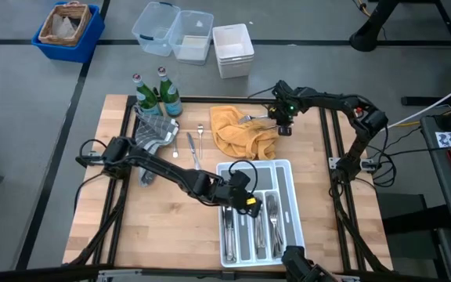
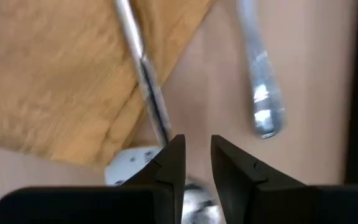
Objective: Sort silverware
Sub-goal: Put the spoon into the silverware tray
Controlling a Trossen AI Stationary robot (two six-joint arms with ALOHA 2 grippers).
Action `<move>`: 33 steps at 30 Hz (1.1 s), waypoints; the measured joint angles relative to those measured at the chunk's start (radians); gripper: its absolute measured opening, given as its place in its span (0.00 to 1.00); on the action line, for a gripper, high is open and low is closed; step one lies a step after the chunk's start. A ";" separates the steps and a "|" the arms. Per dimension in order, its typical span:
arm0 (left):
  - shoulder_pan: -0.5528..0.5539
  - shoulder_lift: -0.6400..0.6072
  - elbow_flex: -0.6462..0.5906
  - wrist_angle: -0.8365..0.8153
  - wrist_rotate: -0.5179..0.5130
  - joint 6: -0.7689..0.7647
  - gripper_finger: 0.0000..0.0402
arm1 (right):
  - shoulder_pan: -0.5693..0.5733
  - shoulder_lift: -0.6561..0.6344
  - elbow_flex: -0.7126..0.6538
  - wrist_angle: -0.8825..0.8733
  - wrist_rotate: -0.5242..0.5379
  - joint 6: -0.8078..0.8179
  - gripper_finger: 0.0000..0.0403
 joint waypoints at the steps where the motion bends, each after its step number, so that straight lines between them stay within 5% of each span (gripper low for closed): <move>1: 0.003 0.000 0.000 -0.004 0.000 0.000 0.18 | 0.000 -0.001 0.011 -0.002 0.000 0.000 0.19; 33: 0.010 0.000 0.000 -0.020 0.000 0.027 0.18 | -0.001 -0.002 -0.010 -0.030 -0.037 -0.004 0.19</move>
